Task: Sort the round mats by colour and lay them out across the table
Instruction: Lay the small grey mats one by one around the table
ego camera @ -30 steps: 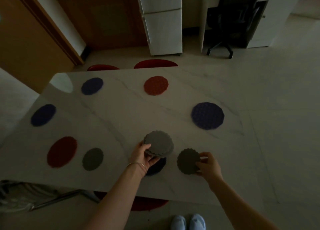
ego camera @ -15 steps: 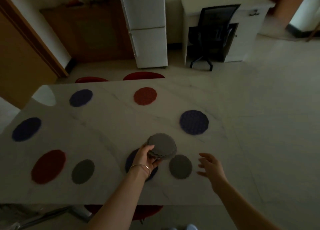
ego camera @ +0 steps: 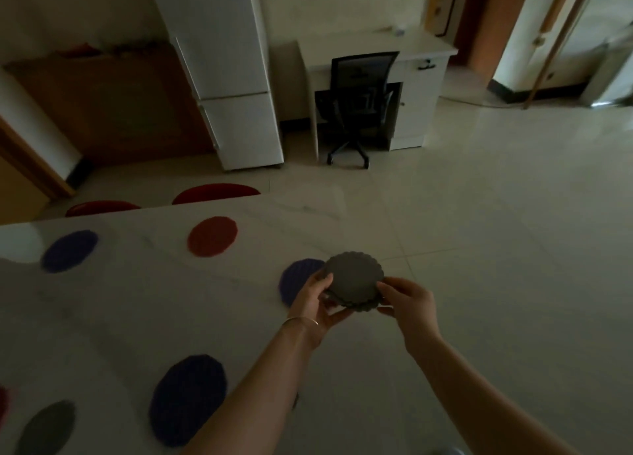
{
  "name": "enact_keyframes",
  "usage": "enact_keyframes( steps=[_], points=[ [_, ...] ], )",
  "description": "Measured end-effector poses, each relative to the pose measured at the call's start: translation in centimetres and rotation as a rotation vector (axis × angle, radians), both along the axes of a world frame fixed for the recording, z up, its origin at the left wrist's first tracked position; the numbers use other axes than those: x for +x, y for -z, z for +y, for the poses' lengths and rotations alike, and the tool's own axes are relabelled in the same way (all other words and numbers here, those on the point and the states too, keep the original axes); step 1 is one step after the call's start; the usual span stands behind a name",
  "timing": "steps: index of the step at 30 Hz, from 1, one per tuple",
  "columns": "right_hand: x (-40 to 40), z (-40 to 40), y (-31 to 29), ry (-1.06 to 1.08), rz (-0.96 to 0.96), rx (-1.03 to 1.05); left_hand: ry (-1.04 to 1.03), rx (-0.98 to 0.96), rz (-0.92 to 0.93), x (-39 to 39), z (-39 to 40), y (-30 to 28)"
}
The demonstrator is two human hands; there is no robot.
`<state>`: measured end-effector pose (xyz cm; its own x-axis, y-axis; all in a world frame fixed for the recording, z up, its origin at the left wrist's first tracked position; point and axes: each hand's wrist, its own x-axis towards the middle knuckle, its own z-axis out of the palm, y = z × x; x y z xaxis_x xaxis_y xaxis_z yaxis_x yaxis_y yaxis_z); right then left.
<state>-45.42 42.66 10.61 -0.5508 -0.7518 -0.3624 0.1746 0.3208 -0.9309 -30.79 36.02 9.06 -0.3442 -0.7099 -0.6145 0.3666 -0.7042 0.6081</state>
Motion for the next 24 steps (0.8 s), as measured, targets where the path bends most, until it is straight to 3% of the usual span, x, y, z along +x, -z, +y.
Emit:
enact_keyframes(
  steps=[8, 13, 24],
  points=[
    [-12.2, -6.5, 0.8, -0.264, -0.144, -0.003, -0.264, 0.079, -0.029, -10.9, -2.8, 0.0],
    [-18.1, -9.2, 0.1, -0.428, -0.122, 0.048, -0.360, 0.049, -0.086, -16.6, -2.6, -0.7],
    [-15.7, -20.5, 0.4, -0.669, -0.058, 0.055, -0.597, 0.012, -0.168, -15.2, -10.2, -0.8]
  ],
)
